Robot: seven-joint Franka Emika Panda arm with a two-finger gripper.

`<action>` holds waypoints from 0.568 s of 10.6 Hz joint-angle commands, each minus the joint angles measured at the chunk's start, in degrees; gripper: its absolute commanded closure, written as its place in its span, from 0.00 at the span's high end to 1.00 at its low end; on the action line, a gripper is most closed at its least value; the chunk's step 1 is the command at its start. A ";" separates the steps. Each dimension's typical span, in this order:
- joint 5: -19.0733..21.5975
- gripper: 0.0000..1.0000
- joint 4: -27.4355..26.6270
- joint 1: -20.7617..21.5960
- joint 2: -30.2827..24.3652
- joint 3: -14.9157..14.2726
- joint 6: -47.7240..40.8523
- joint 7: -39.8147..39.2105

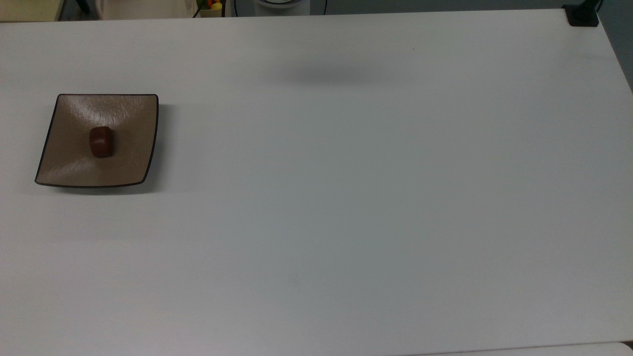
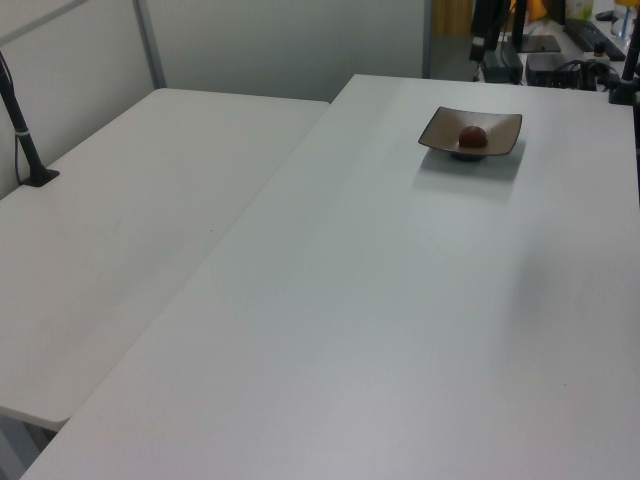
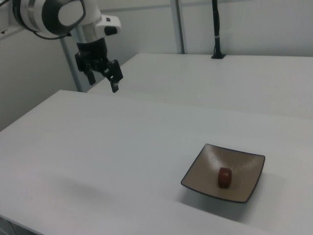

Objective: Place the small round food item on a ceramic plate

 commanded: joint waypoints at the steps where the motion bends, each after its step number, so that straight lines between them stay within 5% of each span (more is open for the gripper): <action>1: -3.18 1.00 -4.33 1.22 0.12 0.52 4.84 1.16; 6: -9.15 1.00 -3.54 1.13 -0.06 -1.50 1.34 -7.46</action>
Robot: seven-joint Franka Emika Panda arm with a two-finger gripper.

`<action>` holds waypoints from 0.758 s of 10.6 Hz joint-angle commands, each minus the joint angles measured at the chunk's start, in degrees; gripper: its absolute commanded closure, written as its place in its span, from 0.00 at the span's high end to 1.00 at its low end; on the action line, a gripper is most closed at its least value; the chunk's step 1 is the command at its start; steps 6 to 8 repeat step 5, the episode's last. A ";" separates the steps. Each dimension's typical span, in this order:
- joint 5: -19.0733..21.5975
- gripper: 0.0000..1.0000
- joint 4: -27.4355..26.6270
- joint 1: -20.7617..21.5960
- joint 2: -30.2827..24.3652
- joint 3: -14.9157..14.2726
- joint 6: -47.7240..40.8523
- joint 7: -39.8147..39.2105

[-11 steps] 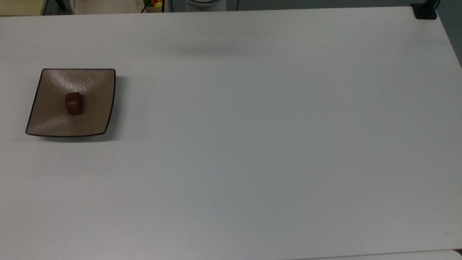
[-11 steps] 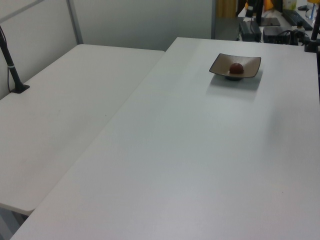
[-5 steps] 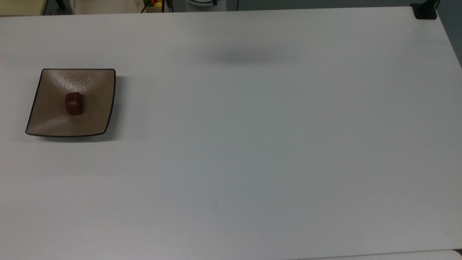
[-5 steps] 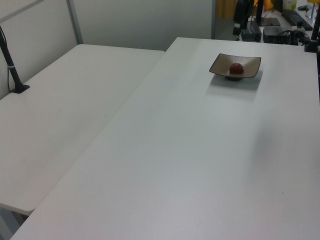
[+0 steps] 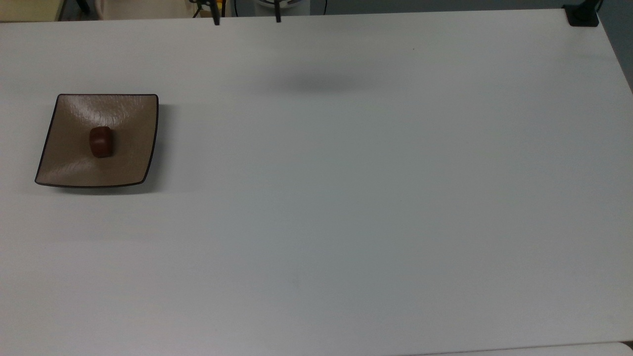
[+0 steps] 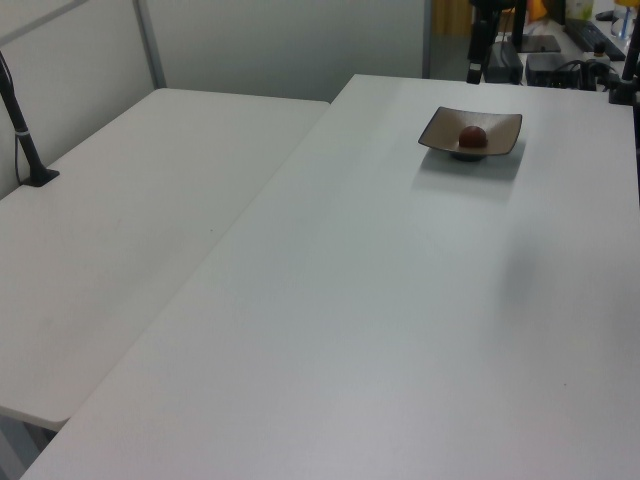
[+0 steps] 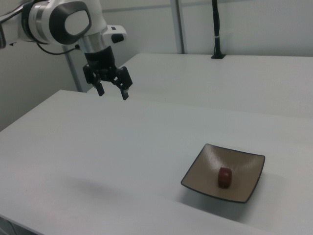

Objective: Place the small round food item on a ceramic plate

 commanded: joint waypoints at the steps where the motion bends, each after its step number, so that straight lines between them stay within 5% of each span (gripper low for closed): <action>1: -3.44 1.00 -0.40 0.34 -0.85 -1.43 -1.34 -1.82; 8: -2.83 1.00 -0.05 0.34 -0.85 -1.53 -1.34 -1.64</action>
